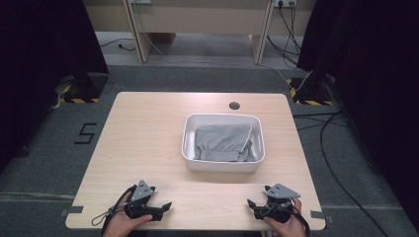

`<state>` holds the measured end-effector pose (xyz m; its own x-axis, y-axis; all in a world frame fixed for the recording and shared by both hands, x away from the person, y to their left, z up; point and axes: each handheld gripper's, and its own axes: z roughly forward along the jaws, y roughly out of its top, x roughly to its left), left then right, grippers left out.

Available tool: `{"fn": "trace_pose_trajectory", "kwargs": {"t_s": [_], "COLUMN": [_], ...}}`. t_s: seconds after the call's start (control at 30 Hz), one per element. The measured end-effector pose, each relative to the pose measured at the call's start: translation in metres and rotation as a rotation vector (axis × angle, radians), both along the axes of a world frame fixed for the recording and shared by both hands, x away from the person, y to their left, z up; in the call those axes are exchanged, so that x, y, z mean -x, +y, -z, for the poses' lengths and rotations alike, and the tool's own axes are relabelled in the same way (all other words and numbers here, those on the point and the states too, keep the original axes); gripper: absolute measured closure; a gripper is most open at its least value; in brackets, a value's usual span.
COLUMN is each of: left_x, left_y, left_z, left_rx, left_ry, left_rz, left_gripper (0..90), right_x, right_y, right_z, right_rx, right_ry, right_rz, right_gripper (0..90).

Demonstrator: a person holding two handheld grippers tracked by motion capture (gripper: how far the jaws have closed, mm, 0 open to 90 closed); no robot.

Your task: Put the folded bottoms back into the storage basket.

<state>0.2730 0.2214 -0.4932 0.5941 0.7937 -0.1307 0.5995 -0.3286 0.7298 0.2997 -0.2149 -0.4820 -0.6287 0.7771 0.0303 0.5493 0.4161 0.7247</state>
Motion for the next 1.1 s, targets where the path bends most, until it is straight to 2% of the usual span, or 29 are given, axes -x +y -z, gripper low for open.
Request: {"fn": "trace_pose_trajectory", "kwargs": {"t_s": [0.1,0.13,0.27,0.47,0.6,1.1], "left_x": [0.005,0.007,0.012,0.018,0.018,0.017], "left_y": [-0.002,-0.003,-0.004,-0.005,-0.005,-0.005], "left_z": [0.004,0.004,0.008,0.007,0.007,0.007], "left_rx": [-0.038,-0.045,-0.022,-0.023,-0.022,-0.024], "left_ry": [-0.036,-0.045,-0.074,-0.069,-0.070,-0.068], "left_rz": [0.005,0.006,-0.021,-0.036,-0.030,-0.030], "left_gripper": [14.8,14.6,14.3,14.2,14.0,14.0], "right_x": [0.003,0.004,0.008,0.012,0.015,0.015], "right_y": [0.000,0.000,-0.001,-0.001,0.000,0.000], "right_z": [0.005,0.007,0.008,0.012,0.014,0.015], "right_rx": [0.006,0.017,0.006,-0.014,-0.034,-0.036], "right_ry": [0.015,-0.001,-0.015,-0.052,-0.054,-0.070], "right_rz": [-0.002,-0.006,0.004,0.016,0.034,0.022], "right_gripper": [15.3,15.3,15.2,14.8,14.8,14.6]}}
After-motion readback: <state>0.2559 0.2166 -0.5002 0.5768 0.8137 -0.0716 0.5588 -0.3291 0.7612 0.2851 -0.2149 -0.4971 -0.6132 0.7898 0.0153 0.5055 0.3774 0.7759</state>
